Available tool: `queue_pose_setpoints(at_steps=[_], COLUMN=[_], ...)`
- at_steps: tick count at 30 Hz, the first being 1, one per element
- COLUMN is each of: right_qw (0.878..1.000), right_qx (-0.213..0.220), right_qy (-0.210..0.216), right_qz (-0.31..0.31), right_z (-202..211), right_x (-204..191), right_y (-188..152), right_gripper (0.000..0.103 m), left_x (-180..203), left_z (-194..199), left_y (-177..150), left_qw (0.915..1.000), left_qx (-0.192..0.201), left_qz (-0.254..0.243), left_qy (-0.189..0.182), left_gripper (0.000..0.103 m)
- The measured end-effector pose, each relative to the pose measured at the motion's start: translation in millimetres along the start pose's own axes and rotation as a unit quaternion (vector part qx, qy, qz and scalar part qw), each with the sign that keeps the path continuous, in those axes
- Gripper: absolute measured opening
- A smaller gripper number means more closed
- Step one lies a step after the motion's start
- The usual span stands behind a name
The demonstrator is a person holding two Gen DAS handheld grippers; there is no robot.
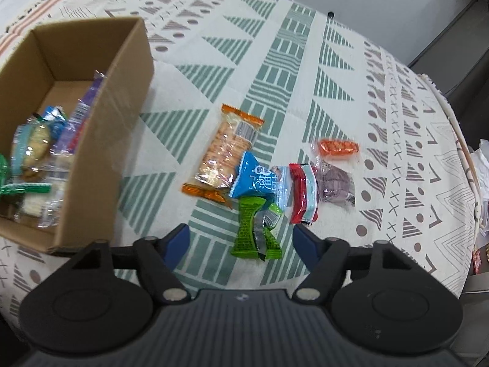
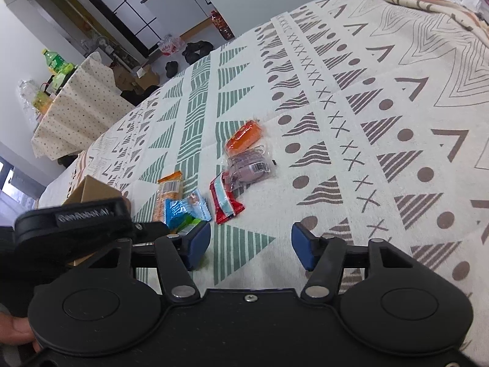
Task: Organize snacks
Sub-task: 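Grasp the green packet with the left gripper while the right grasps the purple round packet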
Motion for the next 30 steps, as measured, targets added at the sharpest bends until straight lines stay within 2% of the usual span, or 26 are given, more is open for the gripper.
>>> queue_pose_setpoints(at_steps=[4,8,9,10,13,17,22,30], right_qw=[1.0,1.0,1.0,1.0,1.0,1.0,0.999,0.998], right_qx=[0.001,-0.002,-0.003,-0.003,-0.003,-0.008,-0.01,-0.017], right_qy=[0.001,0.001,0.001,0.001,-0.004,-0.003,-0.007,-0.021], right_qz=[-0.001,0.004,0.006,0.008,0.014,0.018,0.035,0.058], right_z=[-10,-22,-25,-27,-35,-47,-64,-90], right_x=[3,4,4,4,3,1,-6,-12], right_y=[7,16,19,21,28,35,42,50], right_gripper=[0.051,0.051,0.051,0.053,0.056,0.06,0.071,0.071], left_x=[2,3,3,4,3,-3,-14,-26], left_z=[-19,-36,-40,-43,-42,-37,-35,-28], left_y=[2,5,6,6,8,14,23,40], left_qw=[0.9998,0.999,0.9986,0.9982,0.998,0.9974,0.9962,0.9959], left_qx=[-0.02,-0.04,-0.047,-0.054,-0.044,-0.044,-0.041,-0.027], left_qz=[0.007,0.021,0.024,0.025,0.035,0.047,0.063,0.07], left_qy=[0.003,0.004,0.003,0.007,0.028,0.033,0.043,0.05], left_gripper=[0.055,0.043,0.031,0.029,0.028,0.027,0.027,0.027])
Point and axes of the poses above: each gripper's, at about its wrist camera, not at the fingertips, and z roughly against the way its jaws point, x to its right, y to its top, the point moved 1 cm from there along -z, roughly the way its jaws point, and after that the axes turned 8 degrees about z, right-handed, at the moved point
